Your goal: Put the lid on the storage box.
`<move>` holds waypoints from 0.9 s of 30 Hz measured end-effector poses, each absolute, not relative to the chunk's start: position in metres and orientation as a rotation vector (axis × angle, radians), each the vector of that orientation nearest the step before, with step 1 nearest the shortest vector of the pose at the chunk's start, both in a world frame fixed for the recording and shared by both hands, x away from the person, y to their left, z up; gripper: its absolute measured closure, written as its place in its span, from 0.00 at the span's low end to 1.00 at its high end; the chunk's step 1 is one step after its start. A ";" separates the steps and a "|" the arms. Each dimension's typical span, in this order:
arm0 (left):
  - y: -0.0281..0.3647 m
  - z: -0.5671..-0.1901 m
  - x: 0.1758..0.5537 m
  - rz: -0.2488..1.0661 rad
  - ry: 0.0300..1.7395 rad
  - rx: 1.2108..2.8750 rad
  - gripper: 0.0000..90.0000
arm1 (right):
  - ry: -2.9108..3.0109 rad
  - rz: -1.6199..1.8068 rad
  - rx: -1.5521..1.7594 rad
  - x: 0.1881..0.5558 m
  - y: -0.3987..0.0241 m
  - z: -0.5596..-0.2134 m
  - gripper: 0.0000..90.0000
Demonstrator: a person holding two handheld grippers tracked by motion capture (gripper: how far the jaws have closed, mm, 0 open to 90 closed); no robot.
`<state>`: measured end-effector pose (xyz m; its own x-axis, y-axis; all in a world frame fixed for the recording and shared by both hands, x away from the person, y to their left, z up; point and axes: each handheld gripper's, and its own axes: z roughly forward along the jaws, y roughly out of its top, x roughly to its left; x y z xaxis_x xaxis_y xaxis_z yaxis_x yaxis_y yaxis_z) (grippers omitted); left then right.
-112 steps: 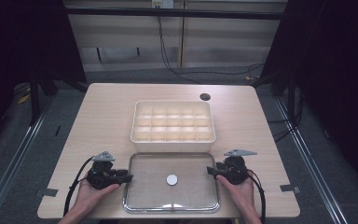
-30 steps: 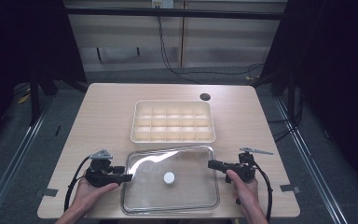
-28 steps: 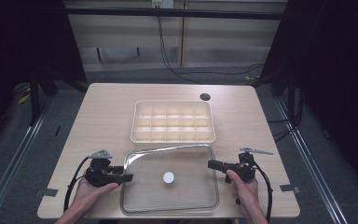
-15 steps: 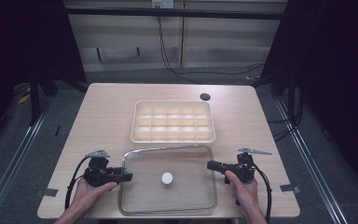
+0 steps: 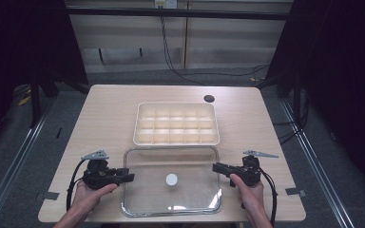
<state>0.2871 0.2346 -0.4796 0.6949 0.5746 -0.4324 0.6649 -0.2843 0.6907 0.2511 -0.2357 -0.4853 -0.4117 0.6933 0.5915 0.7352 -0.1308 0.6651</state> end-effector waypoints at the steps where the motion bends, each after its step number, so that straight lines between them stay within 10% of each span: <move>1: 0.234 -0.479 0.287 -0.120 0.958 1.971 0.63 | -2.052 -1.618 -1.684 0.251 -0.235 -0.485 0.81; 27: 0.234 -0.452 0.294 -0.039 0.903 1.907 0.75 | -2.084 -1.716 -1.745 0.253 -0.234 -0.459 0.81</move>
<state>0.2937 0.2340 -0.4524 0.7222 0.5695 -0.3924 0.6012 -0.2364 0.7633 0.2526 -0.2342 -0.4594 -0.4086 0.7421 0.5314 0.6639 -0.1578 0.7310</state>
